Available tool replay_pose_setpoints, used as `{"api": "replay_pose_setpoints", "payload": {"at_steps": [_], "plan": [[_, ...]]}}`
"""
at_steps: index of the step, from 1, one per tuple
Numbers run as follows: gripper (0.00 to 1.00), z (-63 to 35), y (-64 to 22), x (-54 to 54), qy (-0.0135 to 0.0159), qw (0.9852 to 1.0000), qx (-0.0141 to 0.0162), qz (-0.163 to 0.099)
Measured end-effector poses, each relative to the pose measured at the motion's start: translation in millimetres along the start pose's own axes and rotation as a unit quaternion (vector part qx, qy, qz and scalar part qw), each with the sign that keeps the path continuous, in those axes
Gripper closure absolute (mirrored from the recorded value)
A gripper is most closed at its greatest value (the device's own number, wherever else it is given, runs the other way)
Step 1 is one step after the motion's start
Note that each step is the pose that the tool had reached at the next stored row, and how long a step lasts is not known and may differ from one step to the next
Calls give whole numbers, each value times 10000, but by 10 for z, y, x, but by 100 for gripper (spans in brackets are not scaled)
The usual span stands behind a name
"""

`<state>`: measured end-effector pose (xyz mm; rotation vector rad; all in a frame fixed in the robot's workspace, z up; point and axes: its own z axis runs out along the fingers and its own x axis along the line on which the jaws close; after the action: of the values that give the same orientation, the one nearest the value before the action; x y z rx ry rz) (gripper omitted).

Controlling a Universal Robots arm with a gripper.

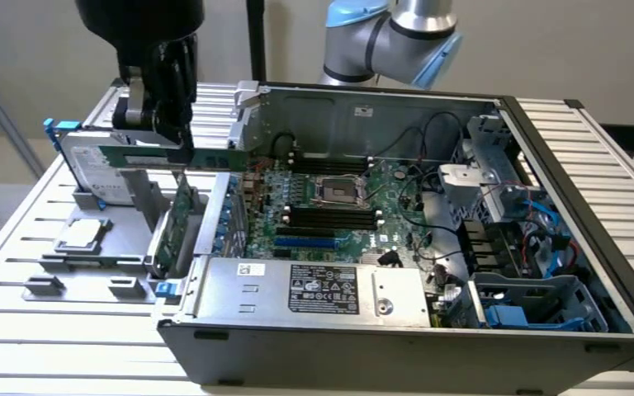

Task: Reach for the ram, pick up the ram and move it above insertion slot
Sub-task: 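Pick up the ram and move it above insertion slot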

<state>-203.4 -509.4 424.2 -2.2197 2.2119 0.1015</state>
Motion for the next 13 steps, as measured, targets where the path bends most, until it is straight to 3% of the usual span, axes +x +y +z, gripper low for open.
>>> {"api": "replay_pose_setpoints", "payload": {"at_steps": [13], "plan": [[87, -3, -594, -52, -1, 10000, 0, 0]]}}
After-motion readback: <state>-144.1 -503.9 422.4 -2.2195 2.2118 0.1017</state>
